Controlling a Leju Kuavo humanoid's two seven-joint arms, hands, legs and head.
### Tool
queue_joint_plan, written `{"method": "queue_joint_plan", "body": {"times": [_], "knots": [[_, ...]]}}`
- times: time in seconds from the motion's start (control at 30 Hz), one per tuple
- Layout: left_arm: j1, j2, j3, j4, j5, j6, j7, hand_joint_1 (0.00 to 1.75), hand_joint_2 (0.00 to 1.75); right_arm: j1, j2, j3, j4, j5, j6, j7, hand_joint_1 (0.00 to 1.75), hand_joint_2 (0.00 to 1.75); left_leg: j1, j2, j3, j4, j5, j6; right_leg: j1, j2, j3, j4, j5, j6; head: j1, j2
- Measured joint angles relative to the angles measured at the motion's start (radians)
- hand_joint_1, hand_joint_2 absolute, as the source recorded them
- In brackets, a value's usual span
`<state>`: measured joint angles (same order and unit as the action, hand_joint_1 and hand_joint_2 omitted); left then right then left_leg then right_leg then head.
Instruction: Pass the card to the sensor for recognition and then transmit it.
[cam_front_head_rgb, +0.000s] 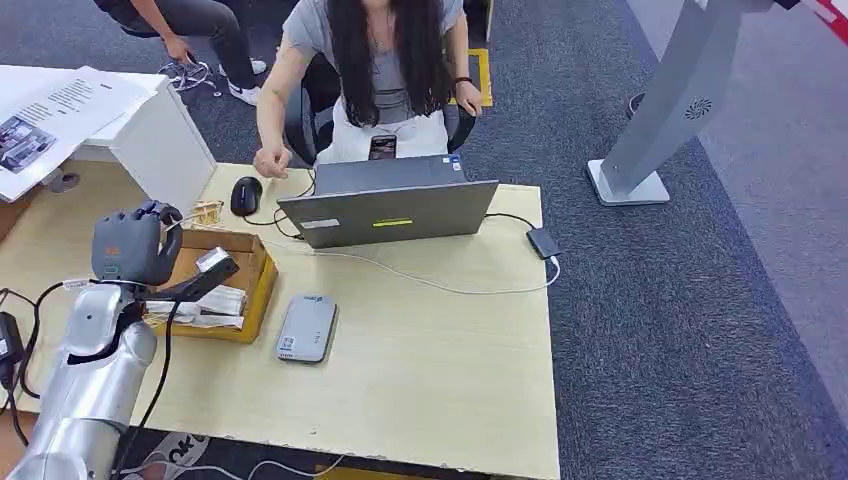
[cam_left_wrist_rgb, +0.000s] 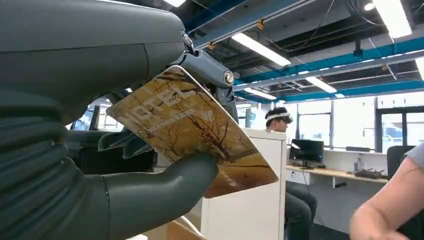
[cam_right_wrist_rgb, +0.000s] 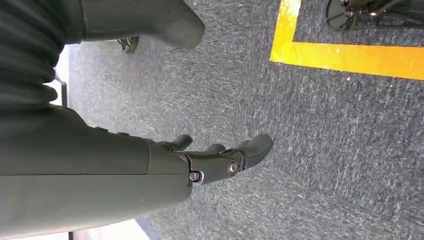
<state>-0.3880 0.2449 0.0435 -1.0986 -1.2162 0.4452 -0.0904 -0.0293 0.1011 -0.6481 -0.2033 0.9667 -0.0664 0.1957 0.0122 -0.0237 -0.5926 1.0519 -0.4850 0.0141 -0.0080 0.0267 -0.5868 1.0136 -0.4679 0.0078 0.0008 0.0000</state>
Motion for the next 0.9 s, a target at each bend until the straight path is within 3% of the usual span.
{"method": "queue_joint_plan", "body": {"times": [0.17, 0.33, 0.53, 0.9], "knots": [[0.053, -0.027, -0.022, -0.044, -0.011, -0.017, -0.039, 1.75, 1.75, 0.0, 0.0, 0.0, 0.002, 0.0, -0.004, -0.002, 0.0, 1.75, 0.0, 0.0, 0.0, 0.0, 0.0, 0.0, 0.0, 0.0, 0.0, 0.0, 0.0, 0.0, 0.0, 0.0], [0.19, -0.09, -0.154, -0.212, -0.083, -0.05, -0.006, 1.75, 1.75, 0.0, 0.0, -0.007, 0.004, 0.0, -0.014, 0.0, 0.0, 1.75, -0.001, 0.0, -0.001, 0.0, -0.001, 0.0, -0.001, 0.0, 0.0, -0.001, 0.0, 0.001, 0.0, 0.0], [0.272, -0.119, -0.278, -0.334, -0.095, -0.051, 0.024, 1.75, 1.75, 0.0, 0.0, -0.022, 0.005, 0.0, -0.02, -0.002, 0.0, 1.75, -0.001, 0.0, -0.001, 0.0, -0.001, 0.001, -0.001, 0.0, 0.0, -0.002, -0.001, 0.001, 0.0, 0.0], [0.298, -0.134, -0.33, -0.374, -0.095, -0.056, 0.035, 1.75, 1.75, 0.0, 0.0, -0.034, 0.005, 0.009, -0.02, -0.002, 0.0, 1.75, 0.0, 0.0, 0.0, 0.0, 0.0, 0.0, 0.0, 0.0, 0.0, 0.0, 0.0, 0.001, 0.0, 0.0]]}}
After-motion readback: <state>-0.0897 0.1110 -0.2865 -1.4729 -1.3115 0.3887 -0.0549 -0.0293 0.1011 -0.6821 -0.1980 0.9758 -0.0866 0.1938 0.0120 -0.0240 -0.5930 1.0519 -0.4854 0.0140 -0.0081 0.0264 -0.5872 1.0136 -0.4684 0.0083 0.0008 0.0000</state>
